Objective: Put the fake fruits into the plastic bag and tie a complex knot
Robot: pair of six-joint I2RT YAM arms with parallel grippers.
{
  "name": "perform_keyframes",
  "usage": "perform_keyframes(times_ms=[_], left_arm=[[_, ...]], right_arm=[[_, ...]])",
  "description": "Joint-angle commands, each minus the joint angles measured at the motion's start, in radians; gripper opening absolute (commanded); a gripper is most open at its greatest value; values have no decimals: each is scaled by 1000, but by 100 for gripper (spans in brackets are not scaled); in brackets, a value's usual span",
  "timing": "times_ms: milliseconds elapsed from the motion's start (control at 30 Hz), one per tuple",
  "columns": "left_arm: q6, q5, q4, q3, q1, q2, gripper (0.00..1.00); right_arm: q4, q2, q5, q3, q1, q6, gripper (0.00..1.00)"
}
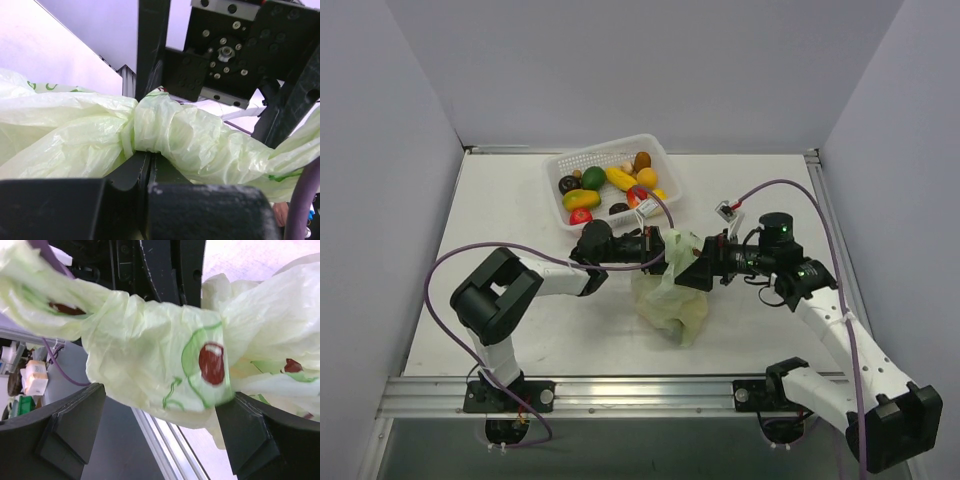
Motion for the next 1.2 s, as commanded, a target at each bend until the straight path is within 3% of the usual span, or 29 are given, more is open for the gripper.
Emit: perform_keyframes(times_ms=[0, 100, 267, 300, 367, 400, 533, 733, 900, 967, 1000, 1100, 1167], left_arm=[[14, -8, 59, -3, 0, -43, 0], [17, -4, 52, -2, 1, -43, 0], [22, 0, 39, 15, 3, -37, 0], [22, 0, 39, 17, 0, -34, 0], [22, -2, 38, 26, -2, -28, 0], [22, -10, 36, 27, -5, -26, 0], [20, -36, 25, 44, -9, -5, 0], [5, -79, 16, 78, -14, 32, 0], [-28, -102, 51, 75, -25, 55, 0], [-32, -100, 61, 70, -25, 58, 0], [-34, -97, 64, 67, -25, 55, 0], [-35, -88, 71, 60, -23, 51, 0], [-35, -83, 75, 58, -23, 46, 0]], right_arm=[[-180, -40, -55, 61, -64, -136, 93], [-187, -37, -67, 58, -129, -139, 85], [-155, -6, -79, 23, -143, -105, 51], [-134, -8, -84, 11, -140, -91, 40], [-37, -18, -90, -32, -136, -27, 31], [36, -24, -95, -43, -123, -1, 20], [121, -31, -81, -66, -16, 58, 0], [210, -15, -41, -116, 106, 99, 0], [218, 26, -21, -104, 124, 79, 0], [150, 23, -24, -63, 109, -3, 9], [51, 11, -27, -42, 101, -39, 20], [-189, -46, -18, 41, 69, -236, 40], [-255, -93, 54, 64, 46, -289, 42]])
